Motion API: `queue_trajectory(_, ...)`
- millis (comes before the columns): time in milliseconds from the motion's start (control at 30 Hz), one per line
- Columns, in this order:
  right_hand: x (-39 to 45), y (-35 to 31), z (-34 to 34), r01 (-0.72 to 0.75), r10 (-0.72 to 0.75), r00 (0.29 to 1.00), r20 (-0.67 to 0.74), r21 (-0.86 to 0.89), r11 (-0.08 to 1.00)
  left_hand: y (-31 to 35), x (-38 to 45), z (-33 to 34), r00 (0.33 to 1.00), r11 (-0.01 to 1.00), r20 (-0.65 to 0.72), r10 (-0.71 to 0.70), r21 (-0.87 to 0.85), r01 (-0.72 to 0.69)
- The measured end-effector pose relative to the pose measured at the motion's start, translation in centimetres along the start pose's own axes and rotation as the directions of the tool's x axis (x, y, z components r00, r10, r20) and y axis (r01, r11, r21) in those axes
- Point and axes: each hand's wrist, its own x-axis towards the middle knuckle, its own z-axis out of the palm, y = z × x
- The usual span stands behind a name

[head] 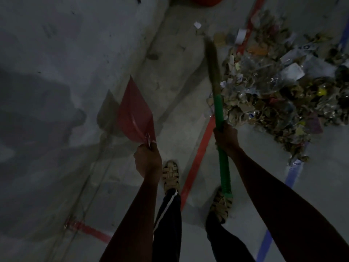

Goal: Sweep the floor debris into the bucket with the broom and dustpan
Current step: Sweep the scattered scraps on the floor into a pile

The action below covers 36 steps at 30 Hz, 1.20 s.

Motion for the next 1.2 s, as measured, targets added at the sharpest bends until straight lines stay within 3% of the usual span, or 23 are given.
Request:
queue_trajectory(200, 1.8, -4.8, 0.0, 0.130, -0.127, 0.988, -0.088, 0.024, 0.991, 4.4, 4.4, -0.2, 0.992, 0.992, 0.019, 0.122, 0.011, -0.122)
queue_trajectory(333, 4.7, -9.4, 0.7, 0.178, -0.177, 0.984, -0.024, 0.051, 0.983, 7.6, 7.4, 0.4, 0.980, 0.980, 0.021, 0.197, 0.034, -0.197)
queue_trajectory(533, 10.2, -15.5, 1.9, 0.045, -0.080, 0.985, 0.151, 0.221, 0.974, 11.5, 11.1, 0.9, 0.965, 0.963, 0.028, 0.260, 0.066, -0.262)
queue_trajectory(700, 13.7, -17.1, 1.6, -0.148, 0.065, 0.969, 0.240, 0.346, 0.927, 14.0, 12.9, 1.7, 0.959, 0.955, 0.026, 0.282, 0.087, -0.283)
queue_trajectory(1033, 14.6, -14.0, -4.4, -0.140, 0.174, 0.983, -0.052, 0.397, 0.907, 21.7, 12.3, 4.9, 0.966, 0.964, 0.072, 0.249, 0.082, -0.254)
queue_trajectory(1200, 14.5, -13.3, -7.2, -0.048, 0.112, 0.976, -0.186, 0.320, 0.946, 24.5, 11.1, 6.2, 0.968, 0.966, 0.074, 0.239, 0.088, -0.245)
